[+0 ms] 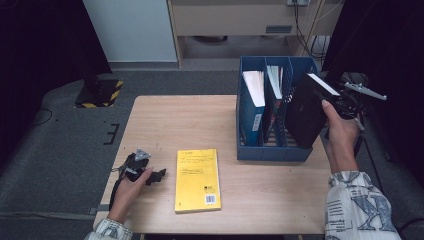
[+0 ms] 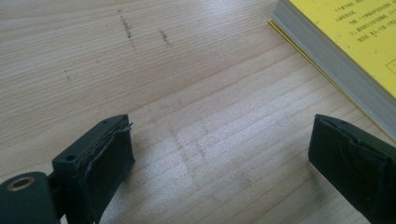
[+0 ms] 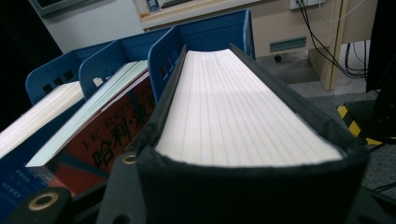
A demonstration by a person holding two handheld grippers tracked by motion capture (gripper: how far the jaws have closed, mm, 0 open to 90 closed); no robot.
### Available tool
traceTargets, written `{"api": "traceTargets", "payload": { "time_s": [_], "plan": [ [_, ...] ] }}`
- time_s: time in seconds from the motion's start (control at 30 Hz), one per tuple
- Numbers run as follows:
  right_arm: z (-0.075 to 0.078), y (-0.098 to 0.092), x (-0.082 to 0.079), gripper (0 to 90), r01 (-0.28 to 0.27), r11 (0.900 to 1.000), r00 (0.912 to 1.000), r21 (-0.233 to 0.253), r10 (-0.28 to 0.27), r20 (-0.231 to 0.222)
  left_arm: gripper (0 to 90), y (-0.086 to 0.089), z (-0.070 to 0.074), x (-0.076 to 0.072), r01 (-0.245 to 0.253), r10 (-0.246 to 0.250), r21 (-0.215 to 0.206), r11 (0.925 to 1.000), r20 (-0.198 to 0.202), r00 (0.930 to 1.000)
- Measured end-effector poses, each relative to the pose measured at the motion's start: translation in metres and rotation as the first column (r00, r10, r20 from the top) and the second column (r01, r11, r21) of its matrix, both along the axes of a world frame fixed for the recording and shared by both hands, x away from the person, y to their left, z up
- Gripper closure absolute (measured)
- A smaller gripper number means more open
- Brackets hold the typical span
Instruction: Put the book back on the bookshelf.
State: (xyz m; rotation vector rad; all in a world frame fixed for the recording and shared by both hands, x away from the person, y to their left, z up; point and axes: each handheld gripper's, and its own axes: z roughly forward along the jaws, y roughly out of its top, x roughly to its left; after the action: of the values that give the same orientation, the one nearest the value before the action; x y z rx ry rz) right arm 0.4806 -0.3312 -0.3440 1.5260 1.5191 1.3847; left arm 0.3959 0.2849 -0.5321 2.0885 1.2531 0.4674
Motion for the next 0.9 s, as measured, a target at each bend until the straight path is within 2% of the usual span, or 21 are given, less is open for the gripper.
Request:
{"api": "traceTargets", "payload": {
  "time_s": [0.2,0.27,0.43,0.9],
  "plan": [
    [-0.003,0.001,0.007,53.2,0.012,1.0,0.9999,0.002,-0.012,-0.01,5.7,-0.001,0.0,0.0,0.002,-0.002,0.004,1.0,0.003,1.0],
    [-0.004,0.004,0.009,53.2,0.013,1.0,0.9999,-0.016,-0.013,-0.003,5.7,-0.001,0.0,0.0,0.002,-0.002,0.003,1.0,0.003,1.0],
    [-0.006,0.007,0.016,53.2,0.019,1.0,0.9998,-0.019,-0.019,-0.009,5.7,-0.001,0.0,0.0,0.003,-0.003,0.004,1.0,0.002,1.0],
    [-0.023,0.012,0.034,53.2,0.035,0.999,0.9991,-0.029,-0.036,-0.024,5.7,-0.002,-0.001,0.001,0.007,-0.007,0.005,1.0,0.005,1.0]
  ]
}}
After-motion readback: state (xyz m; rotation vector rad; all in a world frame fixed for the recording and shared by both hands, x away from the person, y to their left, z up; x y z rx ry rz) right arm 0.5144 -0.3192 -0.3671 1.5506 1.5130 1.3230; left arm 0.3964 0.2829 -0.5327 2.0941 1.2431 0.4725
